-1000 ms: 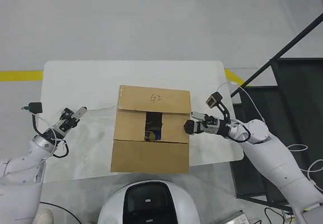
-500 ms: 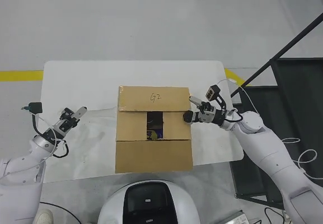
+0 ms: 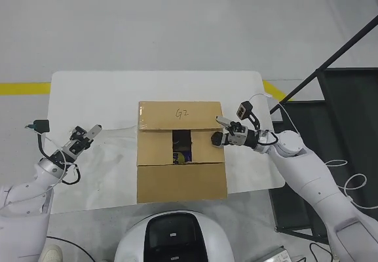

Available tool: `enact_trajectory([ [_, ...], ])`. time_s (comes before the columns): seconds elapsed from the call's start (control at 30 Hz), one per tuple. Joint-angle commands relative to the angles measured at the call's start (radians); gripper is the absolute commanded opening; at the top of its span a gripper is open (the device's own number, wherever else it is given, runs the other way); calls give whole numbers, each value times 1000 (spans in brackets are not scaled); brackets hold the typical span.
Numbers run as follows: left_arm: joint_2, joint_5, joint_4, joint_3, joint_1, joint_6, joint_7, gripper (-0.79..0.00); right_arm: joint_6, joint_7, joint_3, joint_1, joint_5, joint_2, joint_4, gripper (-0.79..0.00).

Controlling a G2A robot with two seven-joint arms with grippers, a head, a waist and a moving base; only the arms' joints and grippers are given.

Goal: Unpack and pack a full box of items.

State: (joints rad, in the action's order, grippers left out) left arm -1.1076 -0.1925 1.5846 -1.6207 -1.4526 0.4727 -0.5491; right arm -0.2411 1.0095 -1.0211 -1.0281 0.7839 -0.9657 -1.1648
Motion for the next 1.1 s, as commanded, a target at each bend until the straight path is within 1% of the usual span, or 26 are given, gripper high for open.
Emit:
enact_trajectory([
  [0.0,0,0,0,0,0,0,0,0,-4,-8,-9,7,-7,-1,-6,0],
  [0.13,0,0,0,0,0,0,0,0,19,-21,-26,33,-9,-5,-21,0],
  [0.3,0,0,0,0,0,0,0,0,13,-12,-45,53,7,-11,-36,0],
  [0.43,0,0,0,0,0,0,0,0,24,-63,-46,77,-8,-19,-33,0],
  [0.57,0,0,0,0,0,0,0,0,-2,-119,-43,93,-17,-31,-29,0],
  [0.67,0,0,0,0,0,0,0,0,-25,-115,-40,99,-26,-37,-20,0],
  [1.07,0,0,0,0,0,0,0,0,-25,-115,-40,99,-26,-37,-20,0],
])
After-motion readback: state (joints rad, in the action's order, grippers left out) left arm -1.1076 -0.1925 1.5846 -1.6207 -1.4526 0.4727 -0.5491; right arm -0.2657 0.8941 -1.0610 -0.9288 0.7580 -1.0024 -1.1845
